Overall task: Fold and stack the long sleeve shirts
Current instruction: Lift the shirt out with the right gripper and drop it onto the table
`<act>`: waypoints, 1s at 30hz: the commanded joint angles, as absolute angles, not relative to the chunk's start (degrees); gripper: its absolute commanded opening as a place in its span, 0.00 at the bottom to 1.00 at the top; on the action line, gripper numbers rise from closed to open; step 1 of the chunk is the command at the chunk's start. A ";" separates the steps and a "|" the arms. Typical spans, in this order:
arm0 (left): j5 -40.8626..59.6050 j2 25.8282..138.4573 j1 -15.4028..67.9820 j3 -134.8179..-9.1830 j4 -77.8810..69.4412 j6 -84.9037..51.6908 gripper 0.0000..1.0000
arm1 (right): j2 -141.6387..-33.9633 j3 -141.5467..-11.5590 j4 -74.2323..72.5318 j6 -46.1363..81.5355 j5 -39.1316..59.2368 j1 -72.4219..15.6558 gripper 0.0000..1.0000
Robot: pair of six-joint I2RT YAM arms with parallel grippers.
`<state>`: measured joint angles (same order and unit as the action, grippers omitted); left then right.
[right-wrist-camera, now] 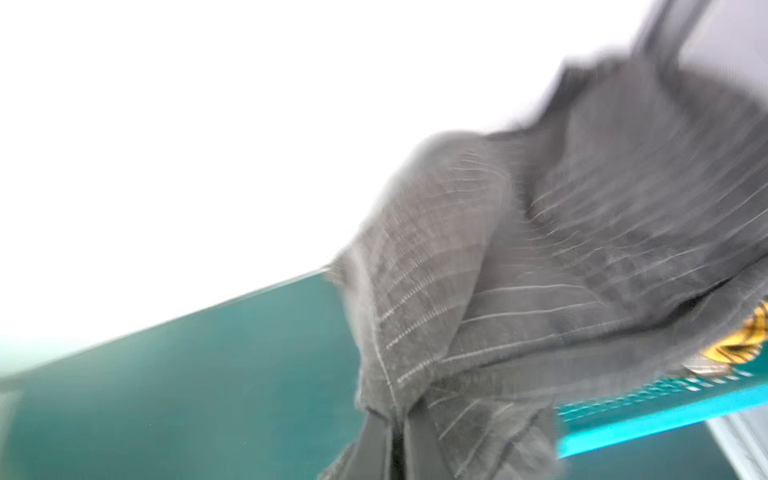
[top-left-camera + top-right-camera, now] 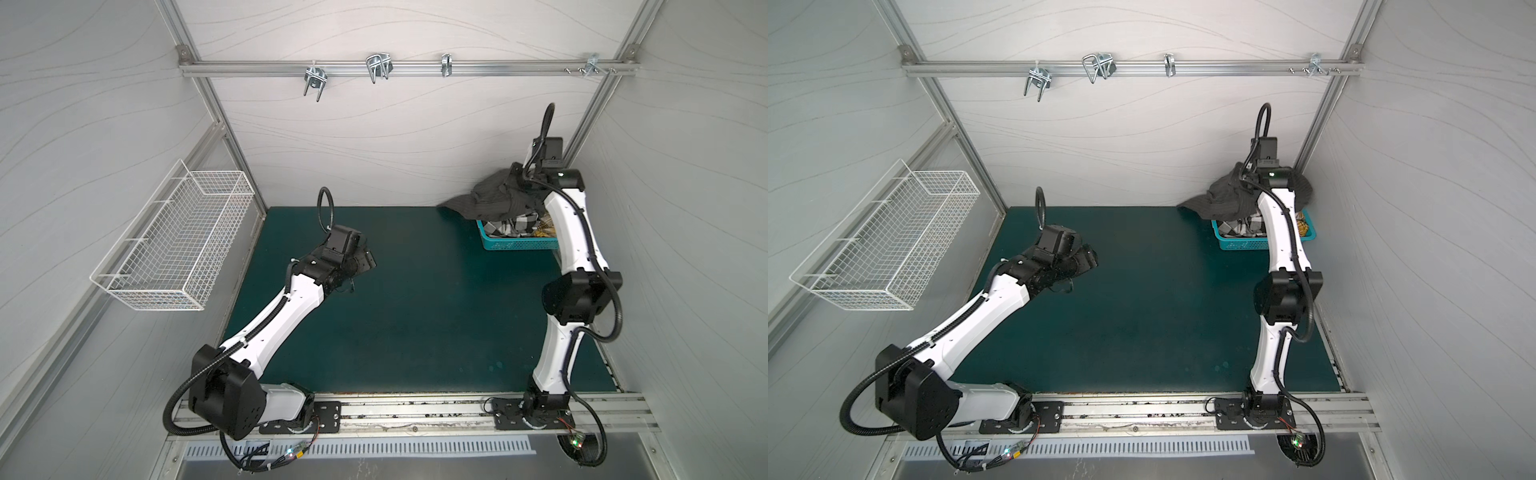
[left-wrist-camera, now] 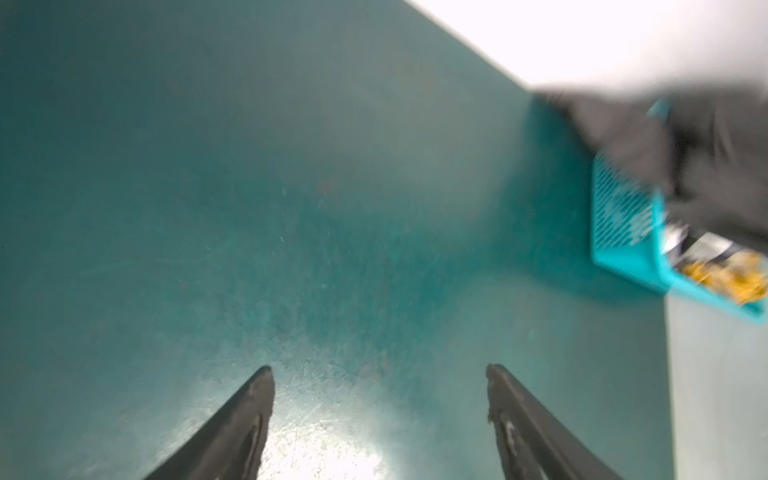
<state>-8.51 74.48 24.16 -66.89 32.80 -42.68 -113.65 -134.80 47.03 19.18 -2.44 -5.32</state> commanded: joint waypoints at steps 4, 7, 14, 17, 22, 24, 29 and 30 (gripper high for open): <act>-13.53 65.79 23.83 -73.64 42.11 -46.42 0.84 | -97.43 -132.79 53.70 15.85 5.30 -22.67 0.00; -12.52 62.06 23.05 -73.11 44.56 -46.50 0.86 | -91.17 -127.17 52.20 14.50 7.02 -33.05 0.00; -8.66 52.48 22.32 -60.31 43.18 -47.99 0.89 | -81.09 -101.18 49.38 19.32 -1.18 -40.17 0.00; -4.30 50.15 22.32 -52.87 39.56 -50.65 0.88 | -80.63 -89.99 48.20 20.33 -4.13 -35.51 0.00; 2.36 49.57 22.36 -44.16 35.63 -53.44 0.86 | -86.70 -83.53 52.54 23.53 -8.96 -25.05 0.28; 3.91 49.77 22.39 -42.66 35.89 -52.49 0.86 | -88.53 -84.53 58.91 27.31 -15.26 -24.73 0.65; 3.51 50.74 22.40 -41.88 36.80 -49.55 0.90 | -84.91 -82.72 61.86 32.61 -22.33 -34.69 0.98; 3.61 51.33 22.38 -41.76 36.17 -49.11 0.91 | -84.49 -82.42 63.02 35.16 -24.05 -37.29 0.99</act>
